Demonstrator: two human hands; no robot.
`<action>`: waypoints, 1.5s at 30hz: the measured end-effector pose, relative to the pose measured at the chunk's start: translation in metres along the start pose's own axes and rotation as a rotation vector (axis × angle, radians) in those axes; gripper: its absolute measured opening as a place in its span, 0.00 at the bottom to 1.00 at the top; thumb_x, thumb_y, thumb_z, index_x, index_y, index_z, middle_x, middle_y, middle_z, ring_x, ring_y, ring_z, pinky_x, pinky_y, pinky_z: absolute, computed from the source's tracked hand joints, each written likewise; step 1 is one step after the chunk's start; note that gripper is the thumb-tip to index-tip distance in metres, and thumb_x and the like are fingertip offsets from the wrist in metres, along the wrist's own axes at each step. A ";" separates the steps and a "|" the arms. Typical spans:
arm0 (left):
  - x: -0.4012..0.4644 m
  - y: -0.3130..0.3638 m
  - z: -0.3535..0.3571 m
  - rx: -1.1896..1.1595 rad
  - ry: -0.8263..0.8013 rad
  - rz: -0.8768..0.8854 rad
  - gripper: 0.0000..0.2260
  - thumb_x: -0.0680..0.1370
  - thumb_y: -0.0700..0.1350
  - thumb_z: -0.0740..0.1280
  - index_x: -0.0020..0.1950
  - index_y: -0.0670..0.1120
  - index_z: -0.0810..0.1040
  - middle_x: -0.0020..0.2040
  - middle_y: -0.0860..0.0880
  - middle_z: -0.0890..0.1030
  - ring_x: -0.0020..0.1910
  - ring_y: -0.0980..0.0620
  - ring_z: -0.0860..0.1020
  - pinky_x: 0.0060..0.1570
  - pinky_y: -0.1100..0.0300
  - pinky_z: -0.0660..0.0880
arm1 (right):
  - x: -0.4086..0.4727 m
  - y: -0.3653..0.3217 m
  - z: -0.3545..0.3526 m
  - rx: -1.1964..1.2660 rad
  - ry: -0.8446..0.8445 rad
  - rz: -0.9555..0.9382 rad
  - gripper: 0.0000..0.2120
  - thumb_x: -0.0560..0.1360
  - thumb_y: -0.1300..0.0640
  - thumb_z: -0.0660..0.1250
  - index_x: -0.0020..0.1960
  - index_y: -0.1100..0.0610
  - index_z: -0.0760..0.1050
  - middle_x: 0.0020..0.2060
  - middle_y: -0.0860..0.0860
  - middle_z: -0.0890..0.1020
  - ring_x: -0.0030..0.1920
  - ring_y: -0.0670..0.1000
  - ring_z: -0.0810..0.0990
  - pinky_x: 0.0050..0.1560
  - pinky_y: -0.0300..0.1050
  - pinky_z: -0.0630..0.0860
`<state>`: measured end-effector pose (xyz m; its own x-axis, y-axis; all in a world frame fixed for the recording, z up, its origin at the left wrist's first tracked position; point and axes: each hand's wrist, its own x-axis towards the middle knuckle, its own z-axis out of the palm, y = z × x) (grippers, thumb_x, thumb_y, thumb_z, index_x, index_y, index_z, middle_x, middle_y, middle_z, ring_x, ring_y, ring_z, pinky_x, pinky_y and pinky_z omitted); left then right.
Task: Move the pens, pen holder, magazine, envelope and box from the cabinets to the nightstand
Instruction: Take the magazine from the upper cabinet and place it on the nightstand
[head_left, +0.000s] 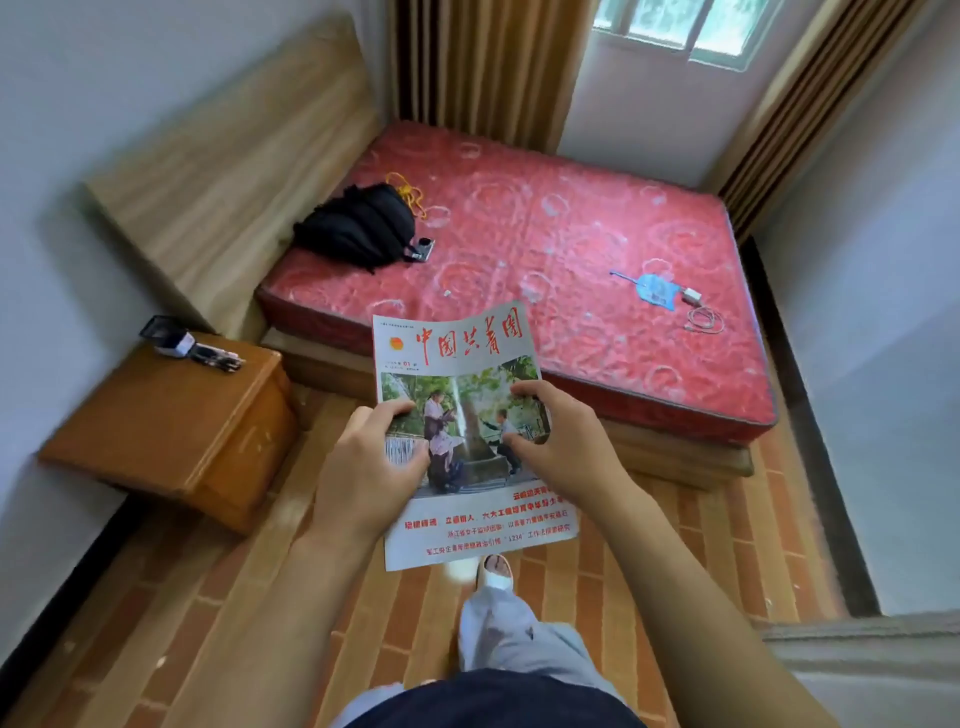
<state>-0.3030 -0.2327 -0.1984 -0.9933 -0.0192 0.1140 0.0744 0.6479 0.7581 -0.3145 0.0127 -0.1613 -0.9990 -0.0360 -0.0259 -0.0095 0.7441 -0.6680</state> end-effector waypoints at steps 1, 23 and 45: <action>0.003 -0.004 -0.004 0.009 0.013 -0.011 0.19 0.77 0.50 0.73 0.68 0.56 0.74 0.55 0.52 0.77 0.46 0.52 0.79 0.40 0.48 0.81 | 0.010 -0.004 0.006 0.001 -0.018 -0.017 0.27 0.77 0.52 0.75 0.73 0.46 0.72 0.66 0.43 0.80 0.58 0.46 0.81 0.56 0.50 0.83; 0.187 -0.017 -0.021 0.196 0.231 -0.278 0.19 0.78 0.47 0.73 0.69 0.52 0.76 0.53 0.53 0.77 0.47 0.59 0.78 0.33 0.71 0.73 | 0.281 -0.028 0.046 -0.091 -0.240 -0.381 0.26 0.78 0.48 0.70 0.75 0.47 0.69 0.60 0.44 0.78 0.49 0.47 0.80 0.46 0.48 0.82; 0.183 -0.248 -0.216 0.162 0.463 -0.549 0.21 0.79 0.48 0.73 0.71 0.52 0.74 0.60 0.53 0.78 0.50 0.54 0.82 0.32 0.57 0.82 | 0.371 -0.277 0.297 -0.232 -0.541 -0.703 0.24 0.80 0.47 0.68 0.74 0.47 0.69 0.61 0.42 0.77 0.48 0.46 0.80 0.44 0.47 0.80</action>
<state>-0.4838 -0.5612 -0.2267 -0.7423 -0.6693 0.0320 -0.4723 0.5566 0.6834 -0.6697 -0.4053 -0.2066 -0.6039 -0.7953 -0.0534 -0.6748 0.5458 -0.4969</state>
